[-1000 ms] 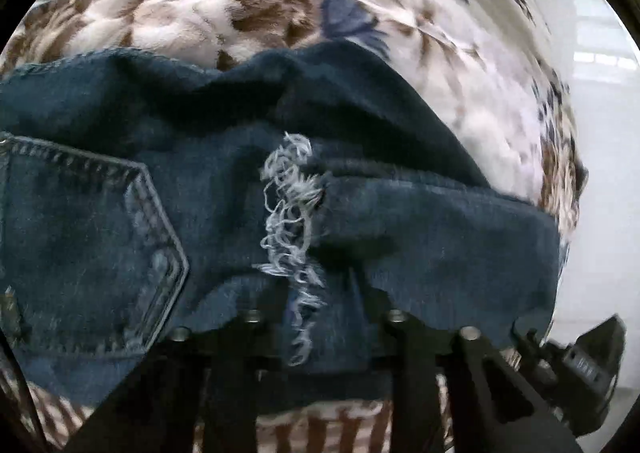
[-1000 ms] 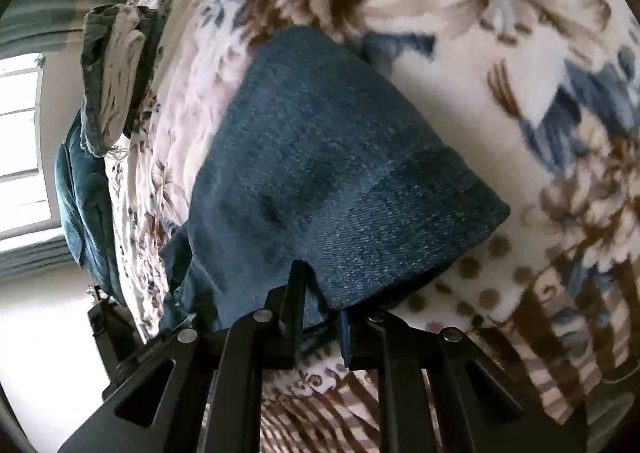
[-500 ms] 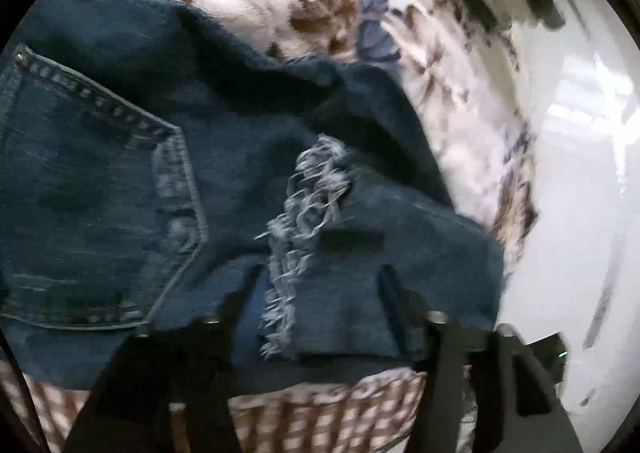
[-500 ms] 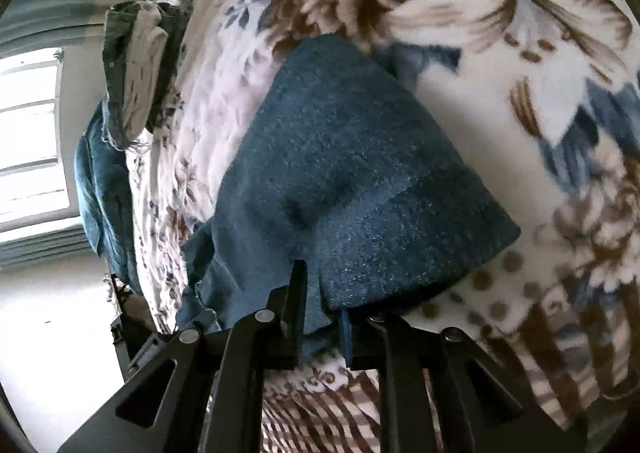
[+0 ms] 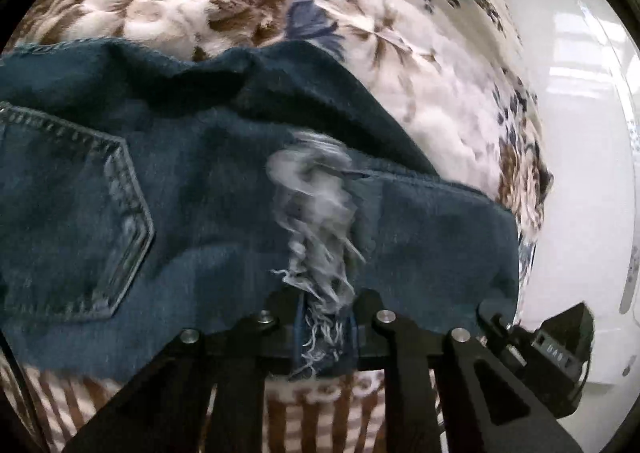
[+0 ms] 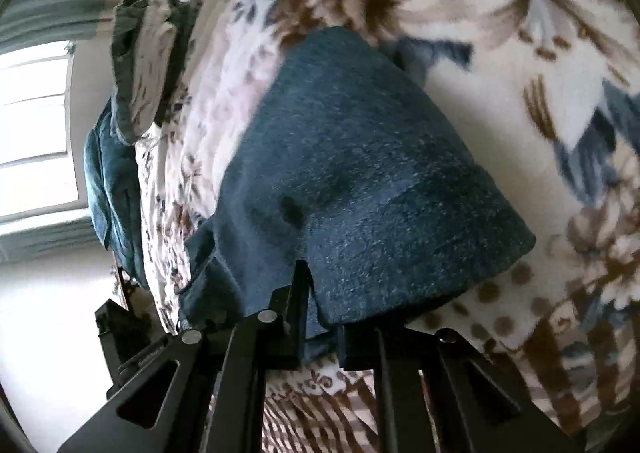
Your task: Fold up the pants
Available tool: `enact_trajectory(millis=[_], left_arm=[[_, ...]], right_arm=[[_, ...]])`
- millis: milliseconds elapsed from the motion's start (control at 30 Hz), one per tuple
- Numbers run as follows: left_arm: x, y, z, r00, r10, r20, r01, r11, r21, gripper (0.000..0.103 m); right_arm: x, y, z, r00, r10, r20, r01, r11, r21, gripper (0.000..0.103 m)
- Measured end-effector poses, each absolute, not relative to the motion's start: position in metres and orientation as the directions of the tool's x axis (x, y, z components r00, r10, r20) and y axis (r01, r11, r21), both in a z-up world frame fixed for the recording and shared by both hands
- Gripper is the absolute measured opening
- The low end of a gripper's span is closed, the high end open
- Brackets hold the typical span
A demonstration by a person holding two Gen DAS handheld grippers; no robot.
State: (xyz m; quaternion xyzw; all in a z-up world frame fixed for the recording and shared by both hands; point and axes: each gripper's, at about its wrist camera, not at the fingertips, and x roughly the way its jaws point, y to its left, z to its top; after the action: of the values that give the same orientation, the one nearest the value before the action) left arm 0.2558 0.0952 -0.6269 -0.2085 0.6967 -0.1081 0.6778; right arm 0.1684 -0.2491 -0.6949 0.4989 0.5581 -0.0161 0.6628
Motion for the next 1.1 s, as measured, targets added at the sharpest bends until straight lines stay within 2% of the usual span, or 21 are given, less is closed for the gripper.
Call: enact_trajectory(millis=[133, 233, 267, 300, 333, 367, 400, 433, 467, 500, 567, 600, 633, 667, 767, 867, 967, 1033, 1100], left_arm=[[0.257, 0.104, -0.646, -0.026, -0.375, -0.927, -0.172, 0.915, -0.365, 0.014], [0.265, 0.112, -0.659, -0.049, -0.371, -0.927, -0.211, 0.911, -0.354, 0.015], [0.267, 0.110, -0.659, -0.055, -0.361, -0.931, -0.198, 0.918, -0.344, 0.016], [0.269, 0.109, -0.657, -0.056, -0.354, -0.933, -0.192, 0.921, -0.338, 0.016], [0.271, 0.109, -0.655, -0.055, -0.365, -0.929, -0.193, 0.917, -0.349, 0.017], [0.272, 0.108, -0.651, -0.055, -0.371, -0.927, -0.187, 0.916, -0.355, 0.019], [0.272, 0.110, -0.646, -0.055, -0.359, -0.932, -0.175, 0.922, -0.345, 0.023], [0.270, 0.113, -0.639, -0.052, -0.347, -0.937, -0.160, 0.929, -0.335, 0.034], [0.267, 0.116, -0.632, -0.044, -0.344, -0.938, -0.152, 0.930, -0.334, 0.045], [0.264, 0.120, -0.625, -0.033, -0.332, -0.943, -0.144, 0.935, -0.325, 0.048], [0.257, 0.129, -0.610, 0.008, -0.294, -0.956, -0.125, 0.948, -0.293, 0.060], [0.252, 0.135, -0.603, 0.016, -0.219, -0.976, -0.117, 0.969, -0.219, 0.066], [0.250, 0.142, -0.602, 0.017, -0.176, -0.984, -0.121, 0.977, -0.177, 0.079], [0.247, 0.151, -0.600, 0.029, -0.157, -0.987, -0.140, 0.977, -0.159, 0.084], [0.235, 0.187, -0.601, 0.055, -0.135, -0.989, -0.248, 0.958, -0.144, 0.085], [0.218, 0.233, -0.605, 0.112, -0.193, -0.975, -0.423, 0.878, -0.222, 0.093], [0.195, 0.277, -0.617, 0.266, -0.351, -0.898, -0.597, 0.671, -0.439, 0.093], [0.180, 0.299, -0.636, 0.368, -0.414, -0.833, -0.673, 0.499, -0.545, 0.093], [0.169, 0.309, -0.644, 0.431, -0.428, -0.794, -0.721, 0.366, -0.589, 0.093]], right_arm=[[0.171, -0.250, -0.693, 0.316, 0.512, -0.799, 0.589, 0.554, 0.588, 0.011], [0.169, -0.256, -0.702, 0.274, 0.503, -0.820, 0.634, 0.547, 0.547, 0.011], [0.169, -0.258, -0.705, 0.264, 0.511, -0.818, 0.647, 0.536, 0.543, 0.014], [0.168, -0.261, -0.708, 0.244, 0.530, -0.812, 0.666, 0.517, 0.538, 0.026], [0.167, -0.263, -0.710, 0.230, 0.552, -0.802, 0.673, 0.505, 0.540, 0.032], [0.166, -0.265, -0.710, 0.216, 0.570, -0.793, 0.674, 0.501, 0.543, 0.034], [0.164, -0.267, -0.706, 0.190, 0.582, -0.791, 0.673, 0.509, 0.537, 0.040], [0.162, -0.267, -0.701, 0.178, 0.582, -0.793, 0.666, 0.522, 0.533, 0.052], [0.161, -0.267, -0.695, 0.173, 0.577, -0.798, 0.653, 0.539, 0.531, 0.057], [0.160, -0.265, -0.686, 0.161, 0.558, -0.814, 0.635, 0.573, 0.518, 0.062], [0.160, -0.258, -0.668, 0.119, 0.489, -0.864, 0.583, 0.670, 0.460, 0.062], [0.164, -0.250, -0.660, 0.099, 0.443, -0.891, 0.544, 0.726, 0.421, 0.070], [0.168, -0.242, -0.653, 0.089, 0.404, -0.910, 0.510, 0.767, 0.390, 0.085], [0.172, -0.234, -0.648, 0.086, 0.367, -0.926, 0.481, 0.799, 0.361, 0.089], [0.187, -0.202, -0.634, 0.112, 0.283, -0.953, 0.387, 0.871, 0.304, 0.090], [0.204, -0.175, -0.632, 0.121, 0.312, -0.942, 0.362, 0.870, 0.335, 0.090], [0.221, -0.152, -0.633, 0.118, 0.354, -0.928, 0.356, 0.857, 0.372, 0.090], [0.230, -0.137, -0.633, 0.105, 0.371, -0.923, 0.349, 0.855, 0.384, 0.090], [0.237, -0.124, -0.634, 0.091, 0.378, -0.921, 0.332, 0.861, 0.386, 0.090]])
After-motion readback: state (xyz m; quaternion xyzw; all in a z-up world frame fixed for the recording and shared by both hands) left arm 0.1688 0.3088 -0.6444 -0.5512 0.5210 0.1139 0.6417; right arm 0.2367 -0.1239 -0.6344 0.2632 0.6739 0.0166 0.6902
